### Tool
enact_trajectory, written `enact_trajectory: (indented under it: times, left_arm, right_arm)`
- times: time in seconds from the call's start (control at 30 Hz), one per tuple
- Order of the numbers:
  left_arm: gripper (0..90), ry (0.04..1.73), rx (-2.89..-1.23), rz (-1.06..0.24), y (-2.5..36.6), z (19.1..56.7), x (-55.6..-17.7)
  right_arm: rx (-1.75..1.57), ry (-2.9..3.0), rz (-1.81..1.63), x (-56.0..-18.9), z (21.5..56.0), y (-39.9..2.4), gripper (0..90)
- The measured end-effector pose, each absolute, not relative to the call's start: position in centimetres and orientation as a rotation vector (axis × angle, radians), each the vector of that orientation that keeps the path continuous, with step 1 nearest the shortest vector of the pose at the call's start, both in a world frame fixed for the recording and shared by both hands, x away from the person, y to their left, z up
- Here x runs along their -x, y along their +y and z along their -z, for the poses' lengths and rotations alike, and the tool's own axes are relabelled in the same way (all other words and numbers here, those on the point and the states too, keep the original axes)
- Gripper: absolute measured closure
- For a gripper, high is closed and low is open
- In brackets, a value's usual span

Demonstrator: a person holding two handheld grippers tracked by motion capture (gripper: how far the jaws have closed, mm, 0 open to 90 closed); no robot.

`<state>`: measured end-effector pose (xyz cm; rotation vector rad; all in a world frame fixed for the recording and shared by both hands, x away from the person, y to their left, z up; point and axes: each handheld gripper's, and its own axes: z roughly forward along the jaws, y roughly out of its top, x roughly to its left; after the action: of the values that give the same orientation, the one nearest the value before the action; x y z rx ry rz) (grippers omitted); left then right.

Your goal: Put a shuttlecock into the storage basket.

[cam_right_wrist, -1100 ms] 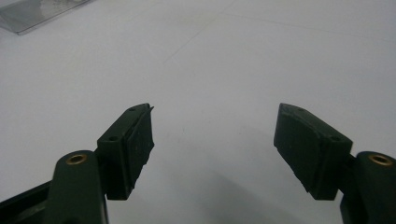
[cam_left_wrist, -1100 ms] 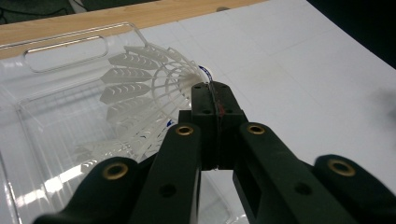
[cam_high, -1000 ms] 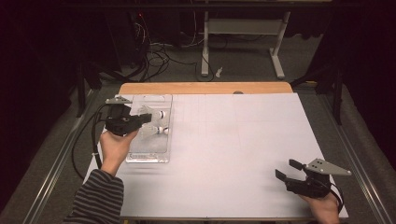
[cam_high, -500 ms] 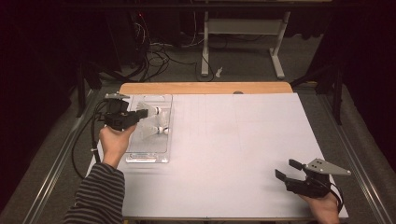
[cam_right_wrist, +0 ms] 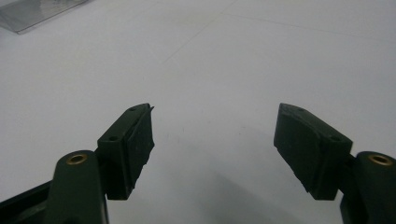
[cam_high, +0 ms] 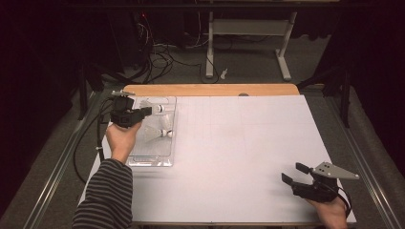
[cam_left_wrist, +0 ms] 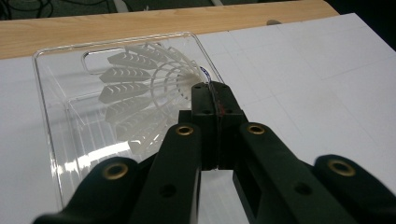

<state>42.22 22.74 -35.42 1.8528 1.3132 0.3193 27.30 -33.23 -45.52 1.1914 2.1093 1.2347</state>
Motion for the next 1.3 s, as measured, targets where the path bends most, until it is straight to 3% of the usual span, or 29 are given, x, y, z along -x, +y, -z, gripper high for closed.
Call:
enact_trajectory:
  times: [1.3]
  left_arm:
    - [88.8, 1.440, -1.853, -0.305, 22.2, 38.2, -45.0]
  right_arm:
    - [-1.195, 2.109, -1.241, -27.3, 45.5, -33.3, 28.9]
